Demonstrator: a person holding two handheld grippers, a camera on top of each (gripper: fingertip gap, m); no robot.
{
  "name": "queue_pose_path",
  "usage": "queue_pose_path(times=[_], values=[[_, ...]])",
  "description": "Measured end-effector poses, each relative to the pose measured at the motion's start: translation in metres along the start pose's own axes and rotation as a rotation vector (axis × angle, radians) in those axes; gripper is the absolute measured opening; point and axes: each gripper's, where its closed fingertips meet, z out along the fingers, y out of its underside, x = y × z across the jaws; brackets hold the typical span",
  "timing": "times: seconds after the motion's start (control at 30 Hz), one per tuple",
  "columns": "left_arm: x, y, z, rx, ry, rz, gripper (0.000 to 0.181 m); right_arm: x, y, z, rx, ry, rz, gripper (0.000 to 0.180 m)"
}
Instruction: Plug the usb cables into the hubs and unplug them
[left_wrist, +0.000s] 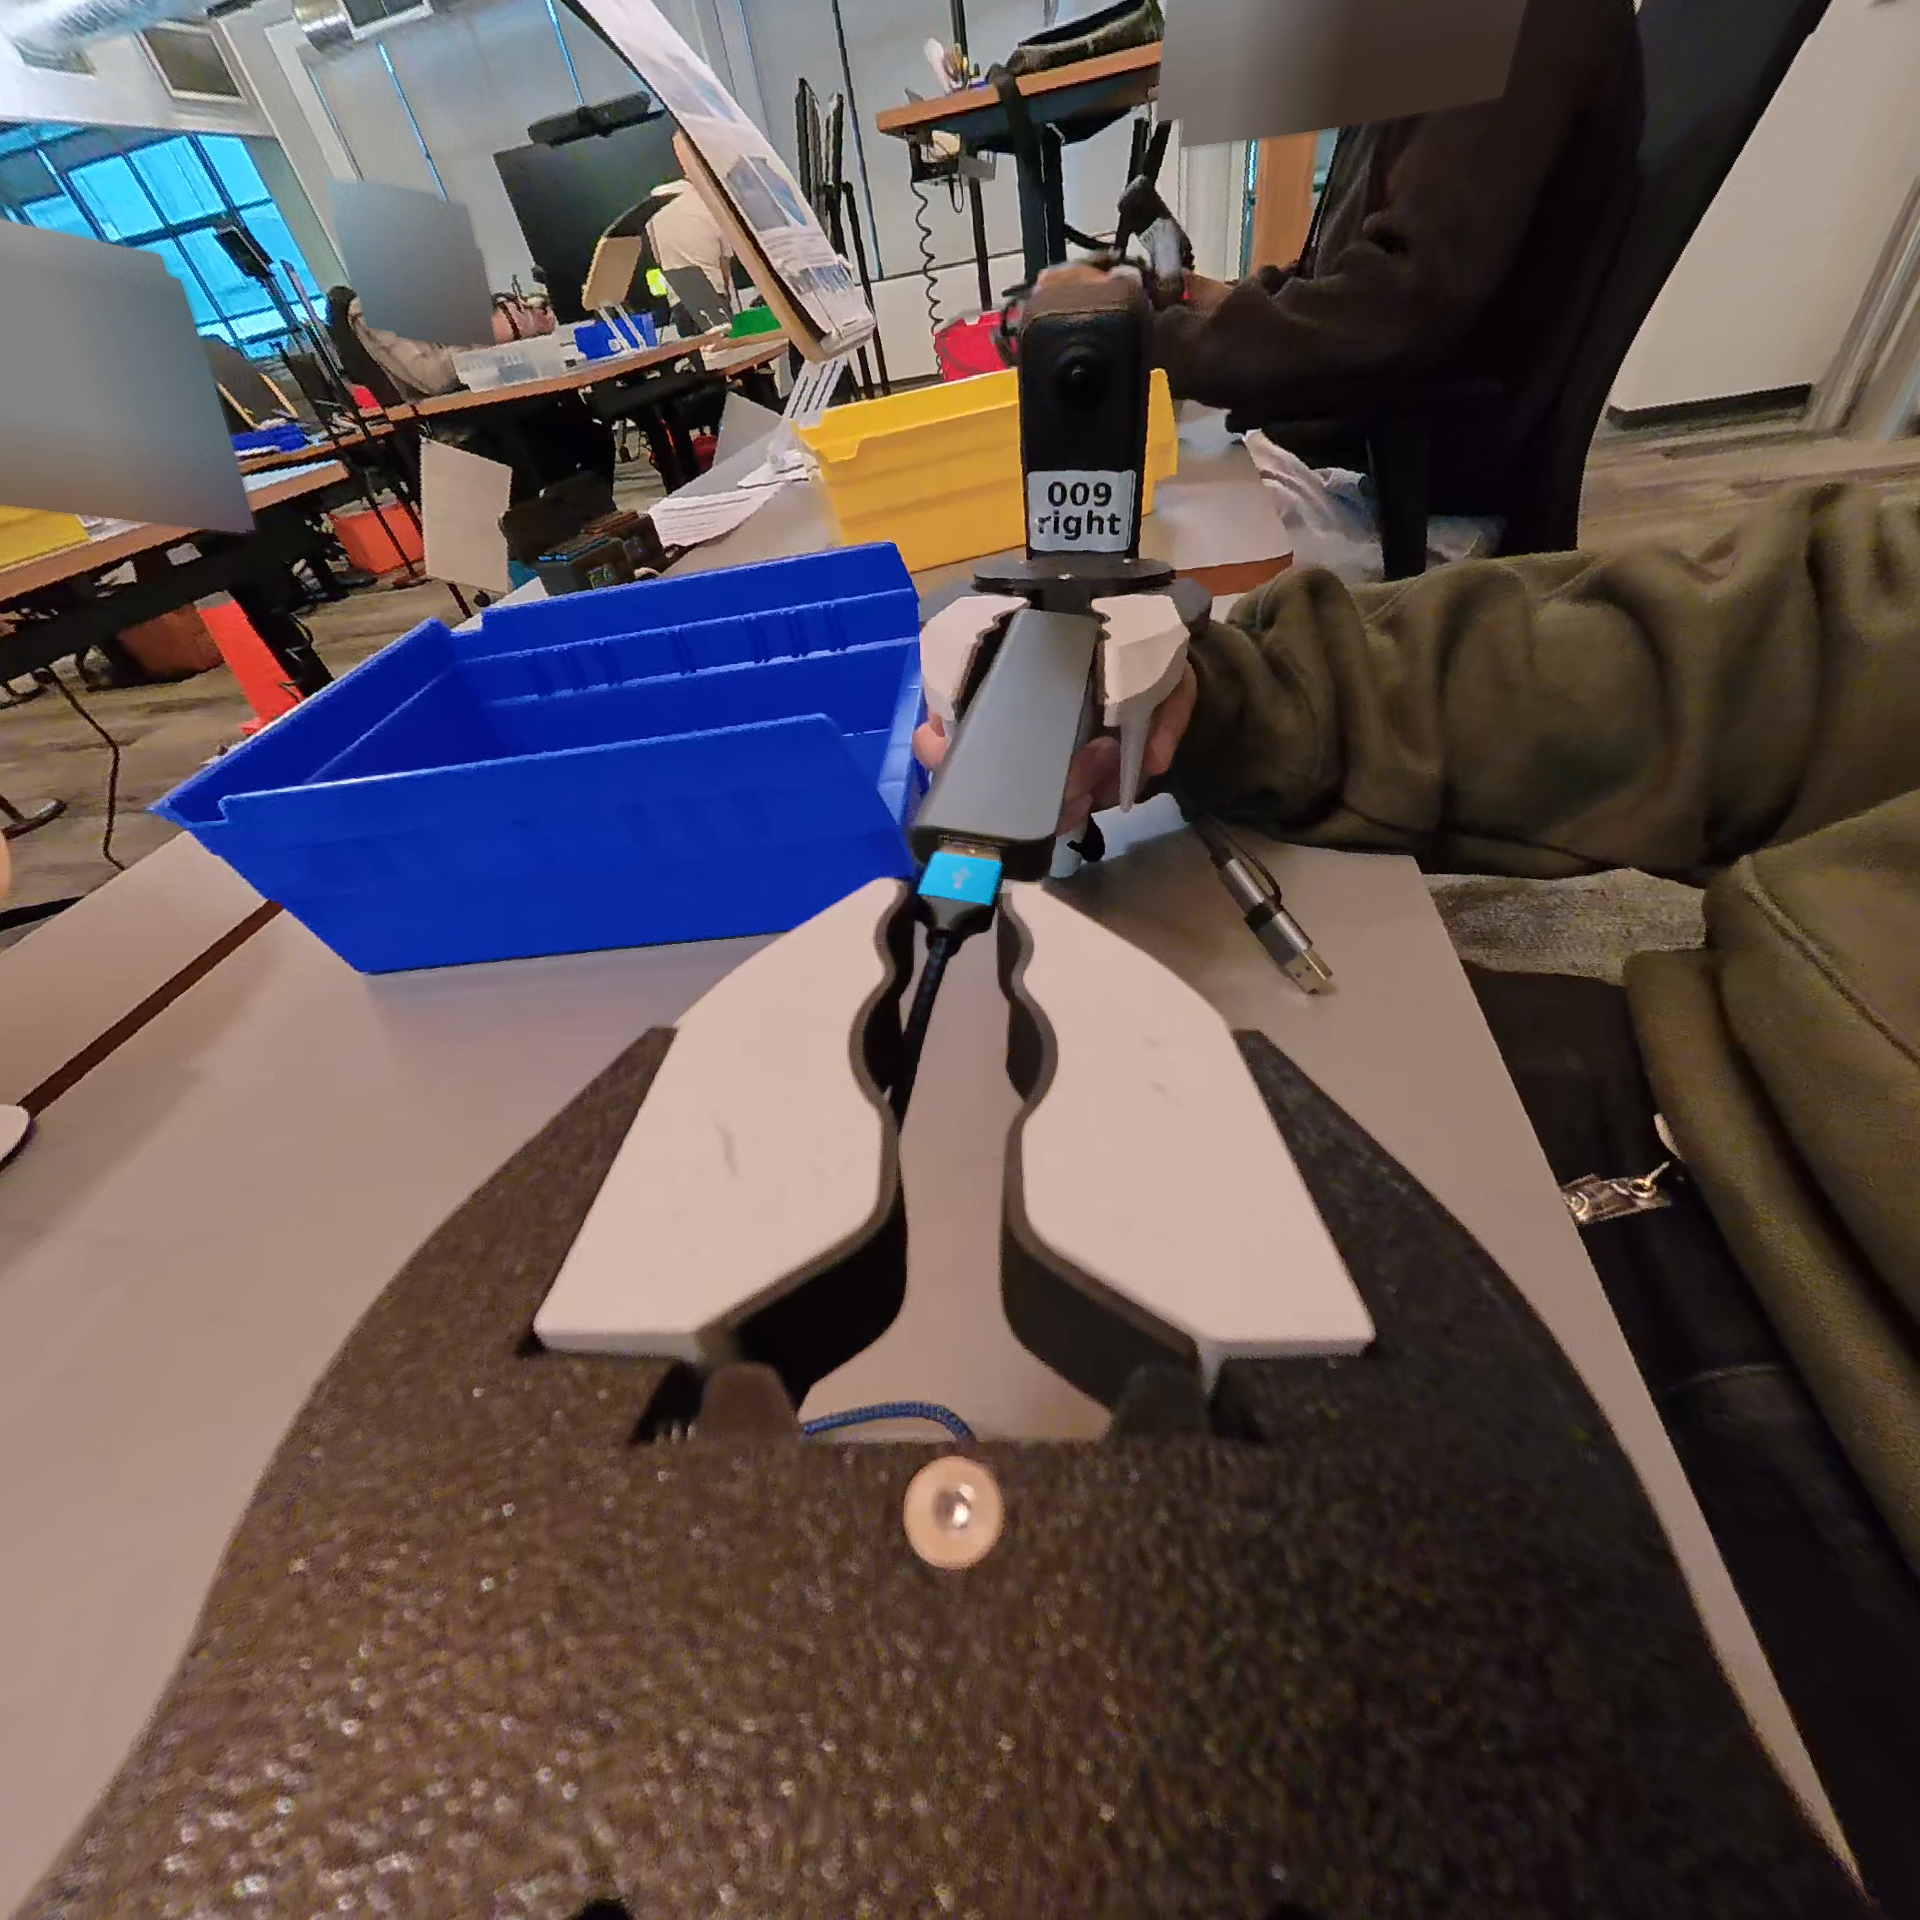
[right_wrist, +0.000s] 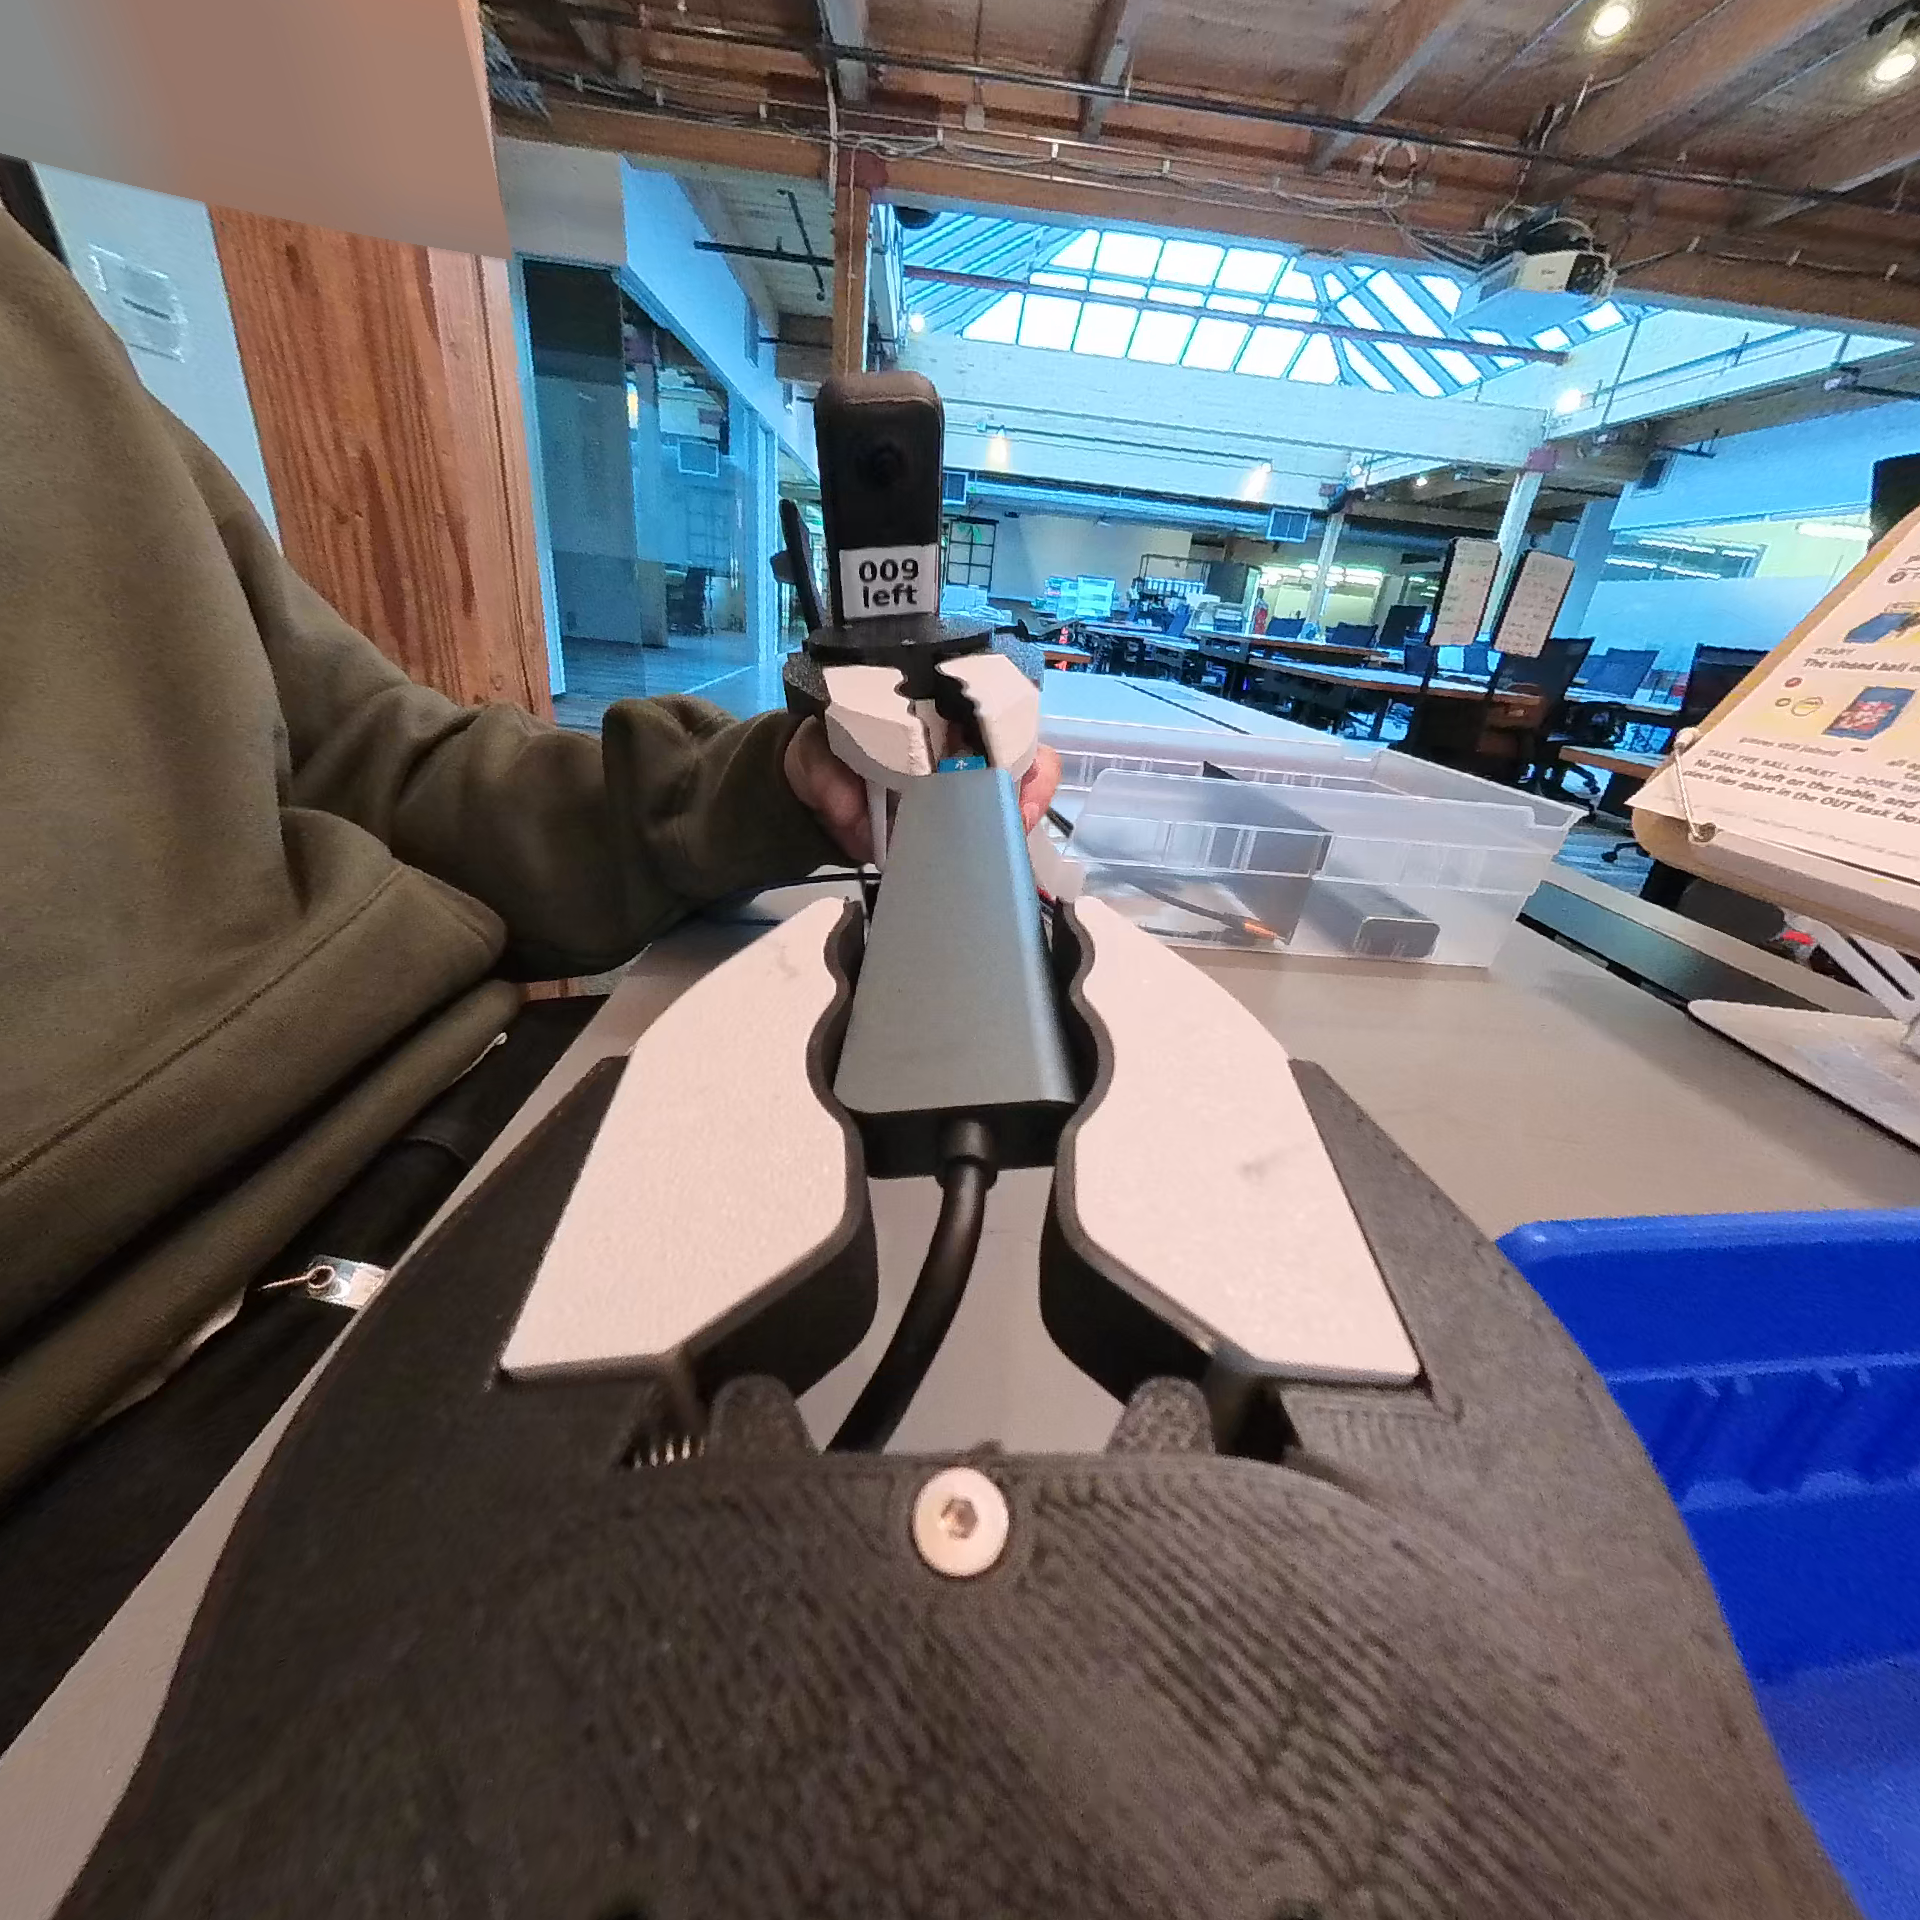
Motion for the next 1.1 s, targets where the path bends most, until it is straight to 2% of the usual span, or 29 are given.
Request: queue_pose_path(times=[0.2,0.43,0.5,0.7,1.1], values=[[-0.002,0.004,-0.001,-0.045,-0.018,0.055,0.013,0.001,0.002,0.001,-0.013,0.000,0.010,0.036],[-0.005,0.010,0.000,-0.065,-0.040,0.052,0.013,0.003,0.007,0.002,-0.061,0.010,0.043,0.036],[-0.004,0.005,0.000,-0.022,-0.028,0.025,0.013,0.001,0.007,0.002,-0.060,-0.006,0.054,0.036],[-0.004,0.012,-0.001,-0.082,-0.016,0.041,0.013,0.001,0.009,0.004,-0.078,-0.005,0.061,0.036],[-0.005,0.006,0.005,-0.010,-0.041,0.003,0.013,0.004,0.004,0.000,-0.034,-0.004,0.089,0.036]])
